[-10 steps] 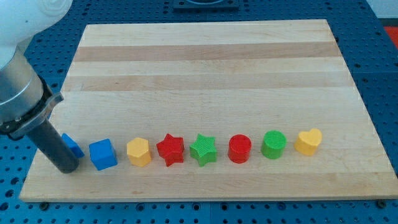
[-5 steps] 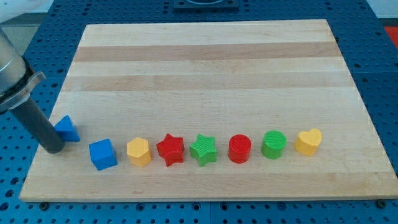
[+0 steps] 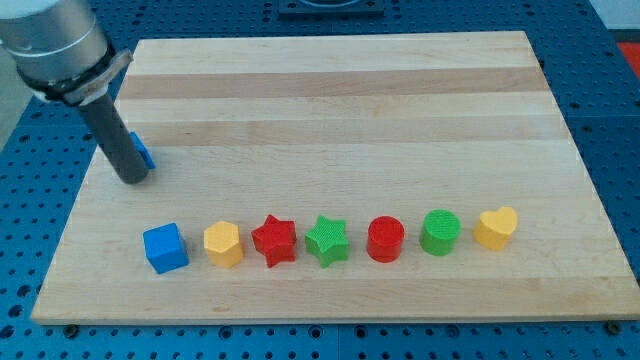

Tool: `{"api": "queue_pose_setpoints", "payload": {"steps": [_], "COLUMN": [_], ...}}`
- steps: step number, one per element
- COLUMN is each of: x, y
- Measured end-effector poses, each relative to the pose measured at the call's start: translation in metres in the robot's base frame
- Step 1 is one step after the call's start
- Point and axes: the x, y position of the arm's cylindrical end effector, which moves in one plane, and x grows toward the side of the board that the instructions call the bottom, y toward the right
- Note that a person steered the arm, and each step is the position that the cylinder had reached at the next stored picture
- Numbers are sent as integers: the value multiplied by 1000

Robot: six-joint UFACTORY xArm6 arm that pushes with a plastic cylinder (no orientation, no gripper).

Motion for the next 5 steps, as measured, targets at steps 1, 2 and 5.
{"api": "queue_pose_setpoints", "payload": {"steps": [1, 2, 5], "x": [-23, -44, -59], "y": [0, -1, -26]}}
